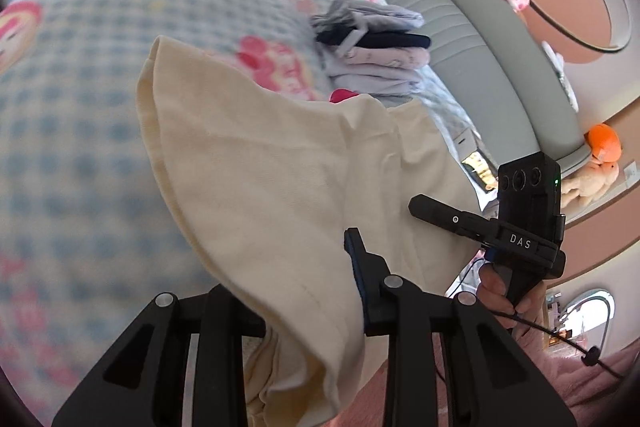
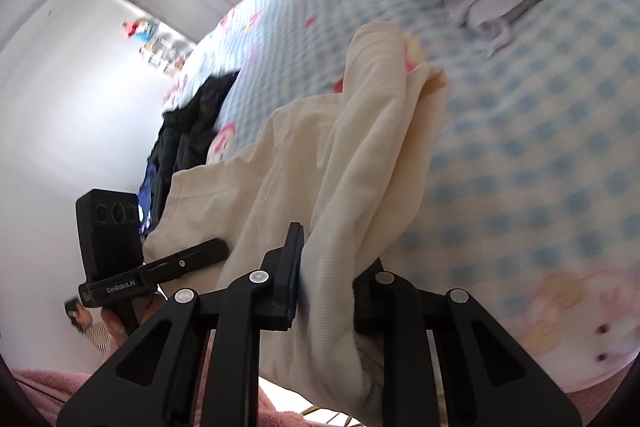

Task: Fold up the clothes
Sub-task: 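Lift the cream bundle with both grippers and carry it toward the folded clothes stack, then lower the cream bundle beside the folded stack and open both grippers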

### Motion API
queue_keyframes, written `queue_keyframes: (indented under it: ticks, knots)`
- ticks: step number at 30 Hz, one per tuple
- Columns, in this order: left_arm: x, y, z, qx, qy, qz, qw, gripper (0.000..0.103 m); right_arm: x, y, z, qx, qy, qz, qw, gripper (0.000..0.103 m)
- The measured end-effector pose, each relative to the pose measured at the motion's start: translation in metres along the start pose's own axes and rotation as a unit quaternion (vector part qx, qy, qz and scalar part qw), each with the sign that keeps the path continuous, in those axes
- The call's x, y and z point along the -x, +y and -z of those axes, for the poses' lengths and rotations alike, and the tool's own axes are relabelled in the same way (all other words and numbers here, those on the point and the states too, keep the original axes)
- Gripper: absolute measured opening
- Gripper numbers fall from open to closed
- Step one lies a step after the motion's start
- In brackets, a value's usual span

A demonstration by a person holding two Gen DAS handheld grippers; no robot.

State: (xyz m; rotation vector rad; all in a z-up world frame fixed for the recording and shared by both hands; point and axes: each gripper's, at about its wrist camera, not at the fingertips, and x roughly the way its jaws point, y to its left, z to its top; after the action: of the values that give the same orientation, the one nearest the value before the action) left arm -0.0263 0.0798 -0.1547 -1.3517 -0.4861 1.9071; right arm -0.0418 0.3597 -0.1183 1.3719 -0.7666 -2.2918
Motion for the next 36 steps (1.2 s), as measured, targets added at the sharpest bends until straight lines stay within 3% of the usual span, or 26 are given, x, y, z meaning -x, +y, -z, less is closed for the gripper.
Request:
queue_keyframes:
  ticks: [9, 13, 19, 22, 23, 25, 28, 30, 33, 36]
  knots:
    - [-0.087, -0.085, -0.071, -0.058, 0.009, 0.021, 0.9980, 0.030, 0.063, -0.053, -0.073, -0.032, -0.076, 0.074, 0.994, 0.018]
    - [-0.120, -0.108, -0.108, -0.054, -0.005, 0.039, 0.9978, 0.030, 0.082, -0.066, -0.112, -0.028, -0.107, 0.123, 0.986, 0.019]
    - [-0.181, -0.104, -0.133, -0.008, 0.013, 0.026, 0.9995, 0.030, 0.071, -0.106, -0.163, -0.029, -0.089, 0.193, 0.977, 0.020]
    - [-0.217, -0.107, -0.129, -0.044, 0.056, -0.018, 0.9973, 0.037, 0.069, -0.118, -0.167, -0.021, -0.070, 0.240, 0.968, 0.022]
    - [-0.222, -0.102, -0.128, -0.039, 0.067, -0.022, 0.9968, 0.040, 0.069, -0.121, -0.167, -0.017, -0.064, 0.256, 0.964, 0.028]
    - [-0.229, -0.091, -0.128, -0.020, 0.086, -0.022, 0.9959, 0.048, 0.073, -0.126, -0.165, -0.011, -0.057, 0.281, 0.958, 0.031]
    - [-0.210, -0.089, -0.136, -0.031, 0.075, -0.016, 0.9966, 0.052, 0.105, -0.116, -0.156, 0.002, -0.102, 0.303, 0.947, 0.033]
    - [-0.193, -0.091, -0.142, -0.045, 0.066, -0.044, 0.9959, 0.052, 0.122, -0.108, -0.156, 0.005, -0.123, 0.308, 0.943, 0.035]
    - [-0.168, -0.092, -0.146, -0.058, 0.027, -0.136, 0.9886, 0.058, 0.139, -0.085, -0.155, 0.018, -0.145, 0.276, 0.950, 0.035]
    - [-0.151, -0.094, -0.144, -0.062, -0.005, -0.133, 0.9891, 0.058, 0.128, -0.064, -0.159, 0.053, -0.130, 0.239, 0.961, 0.035]
